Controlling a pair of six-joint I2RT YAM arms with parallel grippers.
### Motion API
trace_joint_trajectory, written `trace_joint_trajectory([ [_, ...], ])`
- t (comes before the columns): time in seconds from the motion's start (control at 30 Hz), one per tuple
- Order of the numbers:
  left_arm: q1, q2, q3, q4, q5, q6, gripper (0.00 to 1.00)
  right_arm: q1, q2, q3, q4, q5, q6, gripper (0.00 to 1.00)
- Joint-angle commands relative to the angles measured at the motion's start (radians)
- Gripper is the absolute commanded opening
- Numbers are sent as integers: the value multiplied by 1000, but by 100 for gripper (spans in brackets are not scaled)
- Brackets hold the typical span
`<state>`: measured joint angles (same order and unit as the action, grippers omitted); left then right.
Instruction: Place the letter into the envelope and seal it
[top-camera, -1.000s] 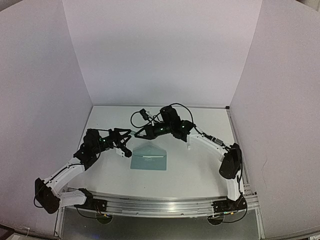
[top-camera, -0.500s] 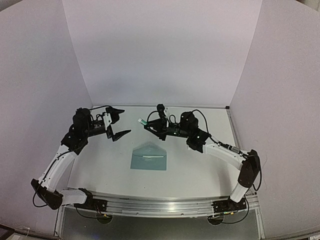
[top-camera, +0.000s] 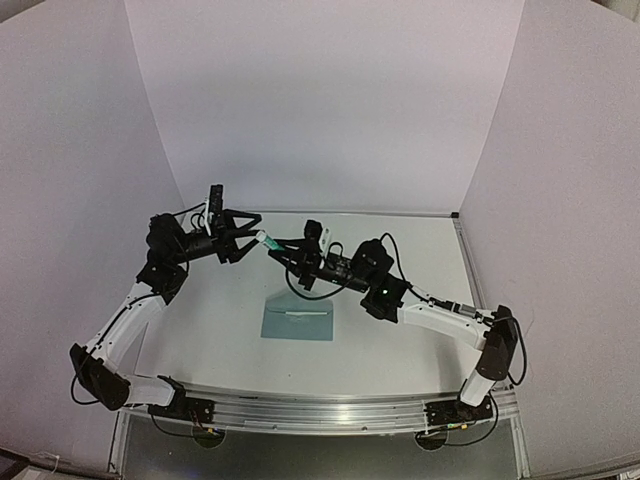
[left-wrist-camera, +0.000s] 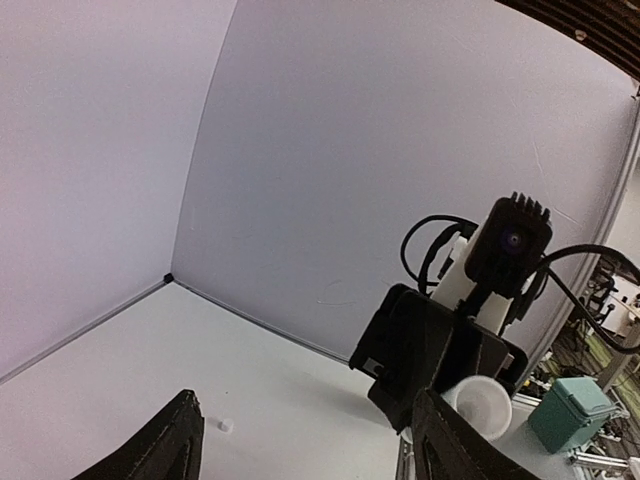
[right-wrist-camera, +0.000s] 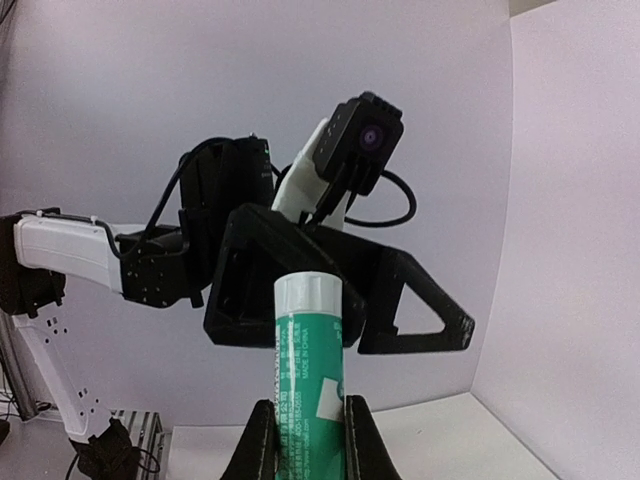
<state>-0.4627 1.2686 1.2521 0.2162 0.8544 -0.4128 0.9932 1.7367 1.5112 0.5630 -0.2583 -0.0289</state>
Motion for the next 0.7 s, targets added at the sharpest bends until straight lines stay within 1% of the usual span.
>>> trace_joint_trajectory([
  [0.0,-7,-25,-32,125,127,-62,72,-9,3,16,94,93,2,0],
  [0.07,-7,-26,-41,136,133,-45,73,-10,-8,9,117,100,10,0],
  [0.27,-11,-11,-28,205,139,-65,79,-16,4,16,134,94,32,0],
  [0.4,-29,-8,-9,206,74,-87,80,-16,23,30,134,66,67,0],
  [0.53,-51,-6,-13,188,8,-103,76,-16,44,53,134,46,80,0],
  [0.67,-55,4,-9,200,-39,-107,68,-16,53,62,134,37,78,0],
])
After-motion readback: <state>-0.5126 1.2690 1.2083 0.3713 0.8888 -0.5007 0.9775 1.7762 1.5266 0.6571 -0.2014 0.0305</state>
